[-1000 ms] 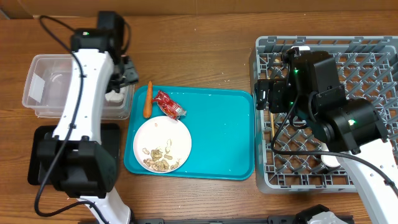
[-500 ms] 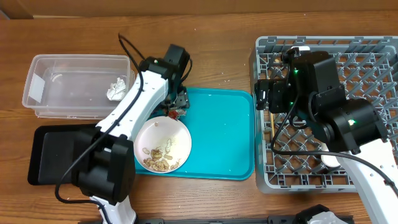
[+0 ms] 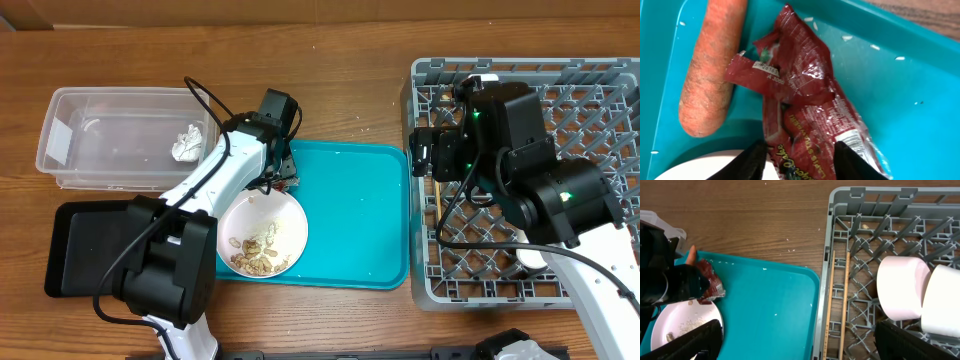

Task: Sort waste into correct bins and load items into the dishwasher
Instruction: 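Grasp the red snack wrapper on the tray with the left gripper, then carry the red wrapper into the clear bin and release, then grasp the carrot on the tray with the left gripper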

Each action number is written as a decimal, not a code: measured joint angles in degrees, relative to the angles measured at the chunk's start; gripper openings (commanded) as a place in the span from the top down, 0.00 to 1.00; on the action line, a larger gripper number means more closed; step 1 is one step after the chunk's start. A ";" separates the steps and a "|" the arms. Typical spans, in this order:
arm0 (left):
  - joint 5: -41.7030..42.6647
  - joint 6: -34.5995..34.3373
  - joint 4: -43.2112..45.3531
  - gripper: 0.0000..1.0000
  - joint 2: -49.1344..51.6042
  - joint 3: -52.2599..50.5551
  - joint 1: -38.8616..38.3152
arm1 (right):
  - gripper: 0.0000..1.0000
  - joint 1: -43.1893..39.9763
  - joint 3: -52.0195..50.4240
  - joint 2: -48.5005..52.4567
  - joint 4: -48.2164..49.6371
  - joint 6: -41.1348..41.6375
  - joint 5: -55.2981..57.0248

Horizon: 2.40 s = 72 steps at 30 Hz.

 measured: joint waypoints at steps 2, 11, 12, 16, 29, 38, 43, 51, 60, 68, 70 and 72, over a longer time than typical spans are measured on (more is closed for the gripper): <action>-0.20 -0.02 0.39 0.69 0.00 -0.48 0.00 | 0.00 0.00 0.00 0.00 0.00 0.00 -0.02; -0.39 0.72 -1.33 0.96 0.04 0.48 0.00 | 0.00 0.00 0.00 0.00 0.02 0.02 0.00; -0.42 0.72 -3.37 0.96 0.09 1.81 0.00 | 0.00 0.00 0.00 0.00 0.00 0.00 0.00; -0.42 0.76 -13.53 0.96 0.22 11.19 0.50 | 0.00 0.00 0.00 0.00 0.00 0.00 0.00; -5.81 -8.79 -27.54 0.96 0.07 25.38 18.73 | 0.00 0.00 0.00 0.02 0.00 0.00 0.02; -4.31 -9.90 -24.24 0.55 0.07 25.38 25.03 | 0.00 0.00 0.00 0.04 0.02 0.00 0.00; 1.68 0.00 -24.09 0.52 0.11 26.53 23.76 | 0.00 0.00 0.00 0.04 0.02 0.00 -0.02; 2.93 14.38 -24.17 0.34 0.13 28.92 10.16 | 0.00 0.00 0.00 0.04 0.04 0.00 0.00; -5.73 14.86 -18.53 0.36 6.36 22.03 -1.42 | 0.00 0.00 0.00 0.04 0.00 0.00 0.00; -8.94 13.55 -18.78 0.43 15.32 21.27 2.16 | 0.00 0.00 0.00 0.04 0.00 -0.02 0.00; -9.40 13.25 -18.78 0.43 15.82 21.27 2.84 | 0.00 0.00 0.00 0.04 0.02 -0.02 0.02; -9.70 12.98 -18.73 0.43 15.87 21.27 3.39 | 0.00 0.00 0.00 0.04 0.02 -0.02 0.00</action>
